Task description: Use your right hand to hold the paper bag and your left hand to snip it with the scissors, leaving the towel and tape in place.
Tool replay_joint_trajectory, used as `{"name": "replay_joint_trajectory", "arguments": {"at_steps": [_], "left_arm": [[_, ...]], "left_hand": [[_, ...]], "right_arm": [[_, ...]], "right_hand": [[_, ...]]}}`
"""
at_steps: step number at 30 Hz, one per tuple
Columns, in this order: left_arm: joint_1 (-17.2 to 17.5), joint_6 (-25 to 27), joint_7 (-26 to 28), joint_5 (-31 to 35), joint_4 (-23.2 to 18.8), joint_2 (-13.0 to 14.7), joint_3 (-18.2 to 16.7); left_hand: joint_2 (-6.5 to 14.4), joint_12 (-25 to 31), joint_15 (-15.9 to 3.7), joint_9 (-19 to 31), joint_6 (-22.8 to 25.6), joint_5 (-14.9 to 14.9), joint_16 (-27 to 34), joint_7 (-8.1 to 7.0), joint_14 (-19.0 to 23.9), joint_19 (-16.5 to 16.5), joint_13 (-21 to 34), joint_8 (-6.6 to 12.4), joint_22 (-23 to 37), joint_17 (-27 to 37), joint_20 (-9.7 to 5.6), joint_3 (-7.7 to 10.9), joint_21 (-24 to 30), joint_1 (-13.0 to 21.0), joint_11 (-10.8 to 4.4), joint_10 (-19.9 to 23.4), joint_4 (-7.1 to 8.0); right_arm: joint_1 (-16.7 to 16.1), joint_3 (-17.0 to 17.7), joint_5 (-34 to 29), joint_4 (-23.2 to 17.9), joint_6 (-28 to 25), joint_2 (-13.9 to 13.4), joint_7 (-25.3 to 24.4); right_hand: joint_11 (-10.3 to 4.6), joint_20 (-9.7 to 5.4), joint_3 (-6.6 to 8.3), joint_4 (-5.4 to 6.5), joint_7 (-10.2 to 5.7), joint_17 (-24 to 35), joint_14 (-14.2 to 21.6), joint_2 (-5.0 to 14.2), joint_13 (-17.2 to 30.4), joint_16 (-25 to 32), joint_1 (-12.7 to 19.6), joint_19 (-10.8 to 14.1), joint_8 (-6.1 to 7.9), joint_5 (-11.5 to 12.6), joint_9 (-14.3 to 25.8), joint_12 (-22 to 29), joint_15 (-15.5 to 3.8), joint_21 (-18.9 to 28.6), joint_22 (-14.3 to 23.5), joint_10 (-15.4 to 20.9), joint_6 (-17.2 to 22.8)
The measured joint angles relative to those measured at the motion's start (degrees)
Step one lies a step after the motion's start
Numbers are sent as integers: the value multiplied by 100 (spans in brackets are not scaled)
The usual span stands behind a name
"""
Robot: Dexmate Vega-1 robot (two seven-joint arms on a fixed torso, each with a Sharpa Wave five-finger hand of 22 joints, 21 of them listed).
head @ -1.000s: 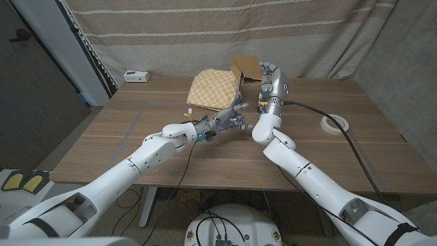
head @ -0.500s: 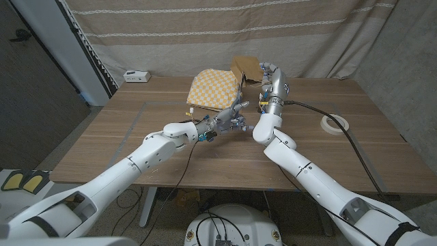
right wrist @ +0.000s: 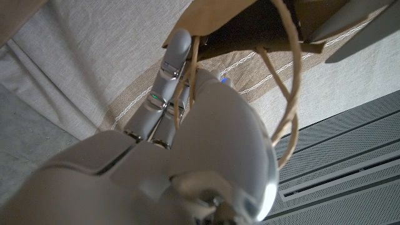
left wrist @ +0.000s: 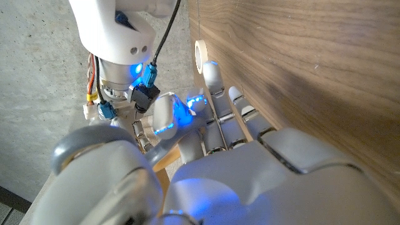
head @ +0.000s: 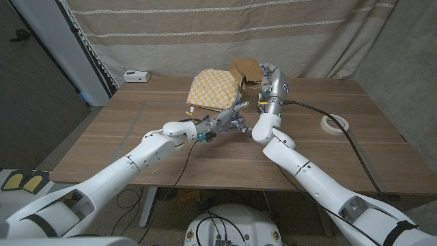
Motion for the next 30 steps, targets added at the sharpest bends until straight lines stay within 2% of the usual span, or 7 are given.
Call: {"name": "replay_joint_trajectory", "arguments": {"at_steps": [2,12,18,30], "left_arm": [[-1,17,-14,14,-14,35,0],[-1,49,-116,54,-46,205,-34],[15,44,-144,71,-49,262,-58],[55,-5,-157,149,-75,277,-33]], "left_hand": [[14,0,0,24,-28,33,0,-27,0,22,-2,1,0,-9,21,-106,0,-44,0,0,-20],[36,-6,0,-18,-70,96,-40,-69,0,11,-9,35,-27,-9,51,-376,0,-153,-19,-20,-72],[51,-38,0,-36,-82,182,-40,-79,1,11,-4,84,-53,7,50,-682,-43,-231,-18,-21,-140],[52,-38,0,-10,-124,294,-40,-117,1,21,37,88,-53,-5,61,-1012,-43,-231,-8,-30,-234]], "right_arm": [[14,-10,-1,25,-25,23,-18],[62,-84,-16,128,-210,191,-192],[67,-110,-20,159,-286,243,-277],[122,-140,-19,291,-362,283,-385]], "right_hand": [[-21,-5,0,0,-22,0,0,0,0,0,0,-6,0,0,0,0,0,0,0,21,22],[-31,-5,0,0,-31,-23,0,0,0,0,-1,-5,0,-1,0,0,0,44,0,30,31],[-37,-4,0,0,-31,-26,0,0,0,-1,-2,-4,0,-4,-8,0,0,44,0,66,31],[-7,28,0,0,-31,-26,-1,0,0,-4,-3,-36,0,-10,-17,-41,0,88,1,47,31]]}}
